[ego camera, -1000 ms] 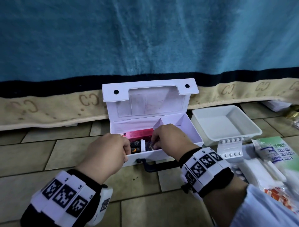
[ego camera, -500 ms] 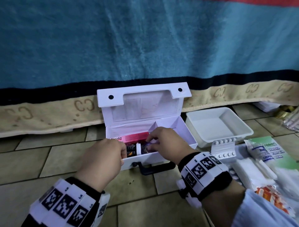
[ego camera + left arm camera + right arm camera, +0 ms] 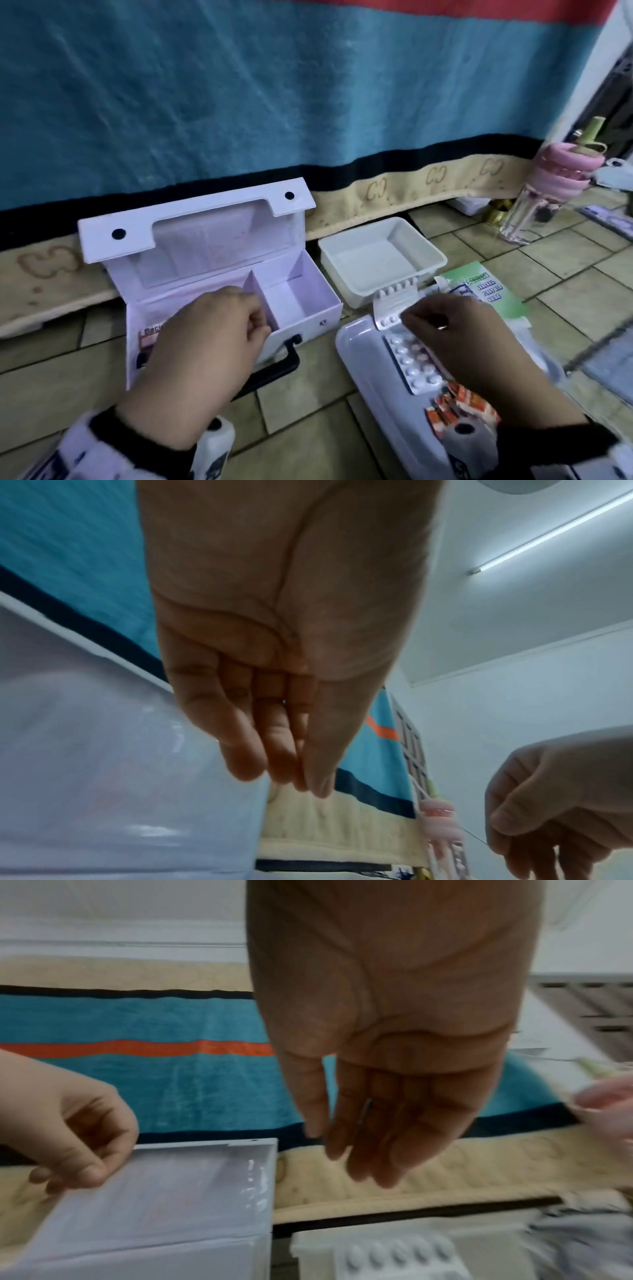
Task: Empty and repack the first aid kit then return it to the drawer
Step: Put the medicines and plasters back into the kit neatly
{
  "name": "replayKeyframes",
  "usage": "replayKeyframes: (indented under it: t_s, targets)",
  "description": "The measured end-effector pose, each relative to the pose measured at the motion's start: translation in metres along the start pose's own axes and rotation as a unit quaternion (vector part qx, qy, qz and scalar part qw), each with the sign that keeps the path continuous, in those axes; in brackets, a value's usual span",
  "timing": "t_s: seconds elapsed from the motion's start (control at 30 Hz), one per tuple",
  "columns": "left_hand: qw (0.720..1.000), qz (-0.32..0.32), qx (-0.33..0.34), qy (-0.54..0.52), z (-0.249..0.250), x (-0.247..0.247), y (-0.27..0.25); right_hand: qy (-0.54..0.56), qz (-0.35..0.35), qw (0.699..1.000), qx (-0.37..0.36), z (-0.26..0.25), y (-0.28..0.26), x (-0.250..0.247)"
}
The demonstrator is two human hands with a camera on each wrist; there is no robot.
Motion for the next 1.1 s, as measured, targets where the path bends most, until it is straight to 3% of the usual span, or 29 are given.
replayKeyframes:
  t_s: [0.07, 0.17, 0.27, 0.5, 0.6, 0.8, 0.9, 1.1]
  targets:
    - [0.999, -0.007, 0.042, 0.009, 0.022, 0.006, 0.014, -0.011, 0.056, 0.996, 0.068, 0.031, -0.002, -0.015]
    - [0.996, -0.019, 0.092, 0.001, 0.053, 0.019, 0.031, -0.025, 0.077, 0.99, 0.115, 0.051, -0.008, -0.023]
    - [0.988, -0.06, 0.143, -0.002, 0.081, 0.044, 0.044, -0.046, 0.038, 0.99, 0.128, 0.05, -0.016, -0.008]
    - [0.965, -0.117, 0.233, 0.025, 0.131, 0.089, 0.063, -0.139, -0.105, 0.984, 0.031, 0.028, -0.033, 0.062]
    - [0.961, -0.142, 0.234, 0.049, 0.136, 0.103, 0.073, -0.173, -0.191, 0.966, 0.037, 0.036, -0.037, 0.091]
    - [0.954, -0.146, 0.238, 0.109, 0.139, 0.117, 0.082, -0.133, -0.197, 0.971, -0.016, 0.019, -0.038, 0.081]
    - [0.958, -0.124, 0.238, 0.098, 0.14, 0.115, 0.082, -0.143, -0.214, 0.966, -0.001, 0.018, -0.039, 0.08]
    - [0.968, -0.1, 0.223, 0.059, 0.134, 0.11, 0.084, -0.135, -0.184, 0.974, 0.001, 0.021, -0.039, 0.08]
Point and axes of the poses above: each hand's wrist, its own y-axis towards the middle knuckle, its own x-axis out of the palm, z = x × y, the point moved 8 cm from there along y, towards the middle knuckle, and after that the axes turned 5 degrees about x, right-handed, at the moved point
